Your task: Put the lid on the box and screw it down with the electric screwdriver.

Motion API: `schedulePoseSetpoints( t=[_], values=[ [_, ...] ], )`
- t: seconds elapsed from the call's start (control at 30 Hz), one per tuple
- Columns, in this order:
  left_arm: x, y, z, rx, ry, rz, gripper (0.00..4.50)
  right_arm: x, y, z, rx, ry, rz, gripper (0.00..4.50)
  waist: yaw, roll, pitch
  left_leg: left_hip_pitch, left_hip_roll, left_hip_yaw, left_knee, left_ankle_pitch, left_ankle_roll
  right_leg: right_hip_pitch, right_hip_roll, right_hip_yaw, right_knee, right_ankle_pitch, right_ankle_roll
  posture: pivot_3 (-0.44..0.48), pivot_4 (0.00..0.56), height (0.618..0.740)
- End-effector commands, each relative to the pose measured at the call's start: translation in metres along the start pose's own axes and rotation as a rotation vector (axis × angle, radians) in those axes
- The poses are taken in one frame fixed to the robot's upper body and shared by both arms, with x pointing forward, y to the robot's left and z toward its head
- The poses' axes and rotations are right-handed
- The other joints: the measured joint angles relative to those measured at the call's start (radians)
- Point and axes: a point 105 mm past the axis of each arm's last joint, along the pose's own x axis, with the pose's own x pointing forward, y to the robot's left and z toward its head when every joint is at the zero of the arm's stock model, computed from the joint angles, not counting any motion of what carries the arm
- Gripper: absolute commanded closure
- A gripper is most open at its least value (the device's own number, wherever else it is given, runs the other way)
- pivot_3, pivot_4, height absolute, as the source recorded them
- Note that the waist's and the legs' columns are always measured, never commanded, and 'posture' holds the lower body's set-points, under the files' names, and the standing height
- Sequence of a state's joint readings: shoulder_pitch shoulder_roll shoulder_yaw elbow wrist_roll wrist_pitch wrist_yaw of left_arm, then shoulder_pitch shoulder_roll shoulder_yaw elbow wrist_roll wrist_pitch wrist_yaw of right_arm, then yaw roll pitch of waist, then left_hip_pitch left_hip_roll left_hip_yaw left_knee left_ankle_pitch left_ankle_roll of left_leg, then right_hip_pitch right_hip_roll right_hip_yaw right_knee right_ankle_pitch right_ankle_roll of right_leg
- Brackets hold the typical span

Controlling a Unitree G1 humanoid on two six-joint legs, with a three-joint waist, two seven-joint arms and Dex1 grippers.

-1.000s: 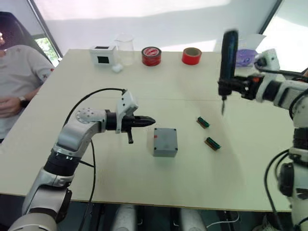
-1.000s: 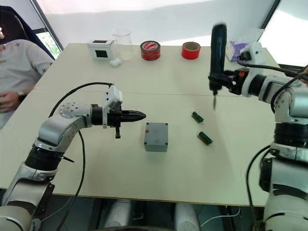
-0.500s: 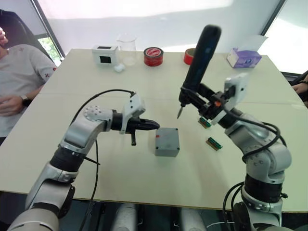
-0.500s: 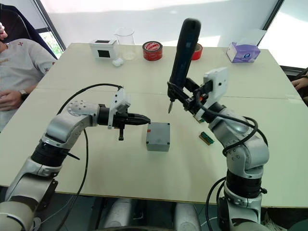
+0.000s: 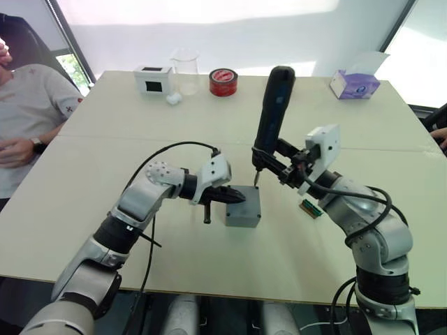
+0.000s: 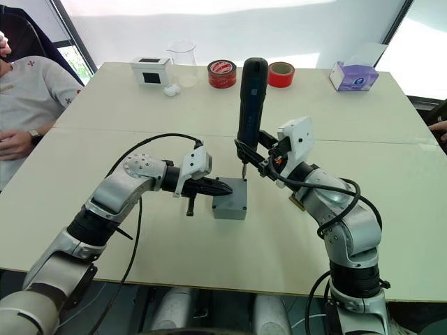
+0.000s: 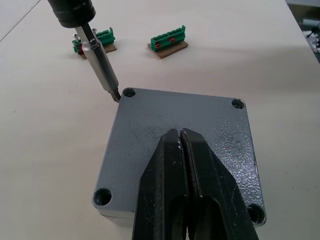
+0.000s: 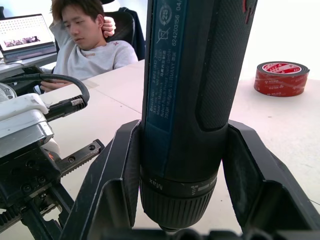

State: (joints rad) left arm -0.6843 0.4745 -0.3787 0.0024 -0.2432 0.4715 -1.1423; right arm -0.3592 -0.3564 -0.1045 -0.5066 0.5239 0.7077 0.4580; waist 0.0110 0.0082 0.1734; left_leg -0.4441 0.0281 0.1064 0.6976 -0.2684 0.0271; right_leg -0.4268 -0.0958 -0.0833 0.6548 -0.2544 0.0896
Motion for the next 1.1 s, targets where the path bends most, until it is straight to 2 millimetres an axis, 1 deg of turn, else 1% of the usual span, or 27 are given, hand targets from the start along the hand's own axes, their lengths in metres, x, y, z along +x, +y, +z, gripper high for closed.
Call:
schedulePoseSetpoints(
  t=[0.03, 0.17, 0.27, 0.37, 0.5, 0.6, 0.87, 1.1],
  values=[
    [0.000, 0.002, -0.001, 0.020, 0.020, 0.000, 4.50, -0.004, 0.008, 0.028, -0.071, -0.096, 0.021, 2.74, 0.001, 0.000, 0.000, 0.000, 0.000, 0.000, 0.000, 0.000, 0.000, 0.000, 0.000, 0.000, 0.000, 0.000, 0.000, 0.000, 0.150, 0.715],
    [0.001, 0.001, -0.004, 0.011, 0.019, -0.004, 4.50, -0.005, 0.006, 0.039, -0.072, -0.133, 0.008, 2.74, 0.000, 0.000, 0.000, 0.000, 0.000, 0.000, 0.000, 0.000, 0.000, 0.000, 0.000, 0.000, 0.000, 0.000, 0.000, 0.000, 0.150, 0.715],
    [0.002, 0.000, -0.004, 0.008, 0.016, -0.008, 4.50, -0.006, 0.008, 0.040, -0.069, -0.133, 0.012, 2.74, 0.001, 0.000, 0.000, 0.000, 0.000, 0.000, 0.000, 0.000, 0.000, 0.000, 0.000, 0.000, 0.000, 0.000, 0.000, 0.000, 0.150, 0.715],
    [0.004, -0.002, -0.002, 0.007, 0.006, -0.015, 4.50, -0.006, 0.011, 0.036, -0.073, -0.111, 0.023, 2.74, 0.001, 0.000, 0.000, 0.000, 0.000, 0.000, 0.000, 0.000, 0.001, 0.000, 0.000, 0.000, 0.000, 0.000, 0.000, 0.000, 0.150, 0.715],
    [0.005, -0.003, 0.001, 0.010, 0.001, -0.021, 4.50, -0.005, 0.015, 0.035, -0.068, -0.108, 0.035, 2.74, 0.001, 0.000, 0.000, 0.000, 0.000, 0.000, 0.000, -0.001, 0.002, 0.000, 0.000, 0.000, 0.000, 0.000, 0.000, 0.000, 0.150, 0.715],
    [0.004, -0.002, 0.000, 0.010, 0.003, -0.019, 4.50, -0.004, 0.014, 0.034, -0.066, -0.106, 0.033, 2.74, 0.001, 0.000, 0.000, 0.000, 0.000, 0.000, 0.000, -0.001, 0.002, 0.000, 0.000, 0.000, 0.000, 0.000, 0.000, 0.000, 0.150, 0.715],
    [0.002, 0.000, -0.002, 0.007, 0.011, -0.007, 4.50, -0.006, 0.010, 0.017, -0.082, -0.051, 0.021, 2.74, 0.001, 0.000, 0.000, 0.000, 0.000, 0.000, 0.000, -0.001, 0.002, 0.000, 0.000, 0.000, 0.000, 0.000, 0.000, 0.000, 0.150, 0.715],
    [0.001, 0.000, -0.003, 0.004, 0.015, -0.005, 4.50, -0.007, 0.007, 0.010, -0.092, -0.042, 0.003, 2.74, 0.001, 0.000, 0.000, 0.000, 0.000, 0.000, 0.000, -0.001, 0.002, 0.000, 0.000, 0.000, 0.000, 0.000, 0.000, 0.000, 0.150, 0.715]
  ],
)
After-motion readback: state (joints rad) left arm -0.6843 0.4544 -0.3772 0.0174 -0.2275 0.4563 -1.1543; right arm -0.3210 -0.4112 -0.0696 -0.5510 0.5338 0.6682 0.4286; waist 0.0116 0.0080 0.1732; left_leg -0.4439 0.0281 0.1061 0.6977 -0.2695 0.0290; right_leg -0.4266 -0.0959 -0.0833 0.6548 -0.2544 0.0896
